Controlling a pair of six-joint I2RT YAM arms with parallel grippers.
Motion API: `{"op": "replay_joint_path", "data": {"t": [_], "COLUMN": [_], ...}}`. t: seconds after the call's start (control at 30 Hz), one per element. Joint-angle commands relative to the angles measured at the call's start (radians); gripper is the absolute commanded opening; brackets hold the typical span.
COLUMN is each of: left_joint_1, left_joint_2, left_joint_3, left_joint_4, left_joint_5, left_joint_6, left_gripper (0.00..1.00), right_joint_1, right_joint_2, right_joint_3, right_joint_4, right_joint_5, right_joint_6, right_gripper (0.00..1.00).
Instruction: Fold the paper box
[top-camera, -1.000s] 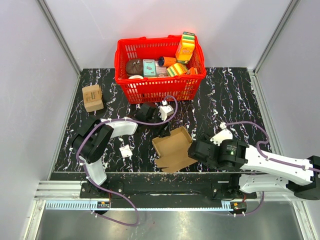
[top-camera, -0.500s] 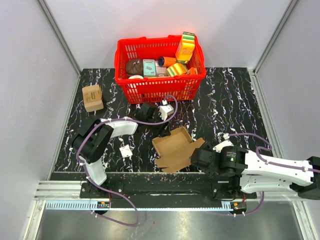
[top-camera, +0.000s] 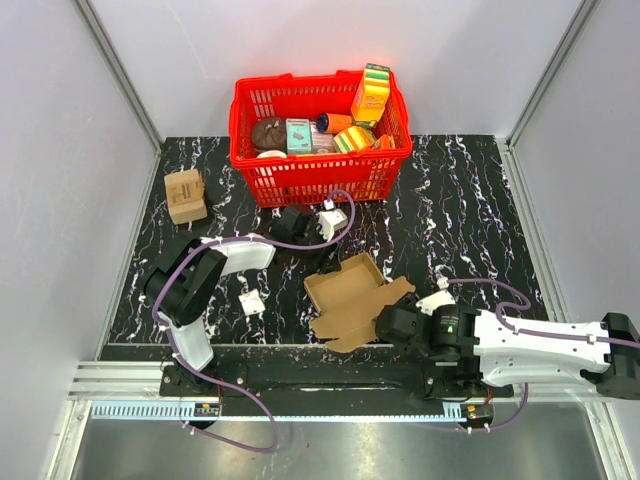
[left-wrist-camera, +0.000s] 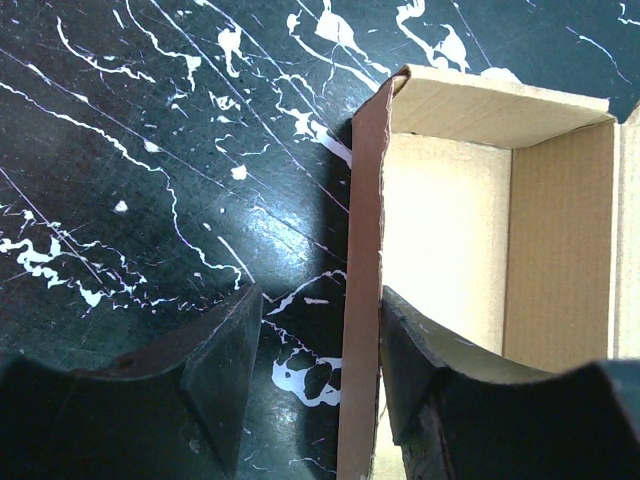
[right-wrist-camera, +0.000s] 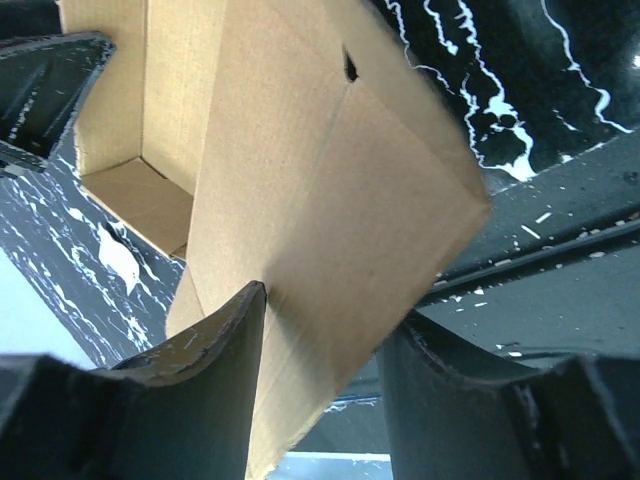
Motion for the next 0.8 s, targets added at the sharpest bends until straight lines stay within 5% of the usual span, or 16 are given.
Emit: {"op": "replay_joint_path", "data": {"t": [0.0,0.43,0.77], "left_joint_1": [0.005,0.005,0.005], "left_joint_2": [0.001,-0.030,-0.108], "left_joint_3": [0.040,0.017,-0.038], "left_joint_4": [0.009,0.052,0.164], "left_joint_5": [0.008,0.107,0.287], "left_joint_6": [-0.002,-0.002,-0.031], "left_gripper": [0.53,0.55,0.62], "right_joint_1": [0.008,0.008,0.005], "right_joint_2": [0.005,0.033,0.028], "right_joint_3": [0.031,0.070,0.130], "right_joint_4": [0.041,0.001,-0.118], "right_joint_5": [0.092,0.215,0.253], "right_joint_6": [0.159,0.087,0.022], "right_gripper": [0.49,0.05,0.00]}}
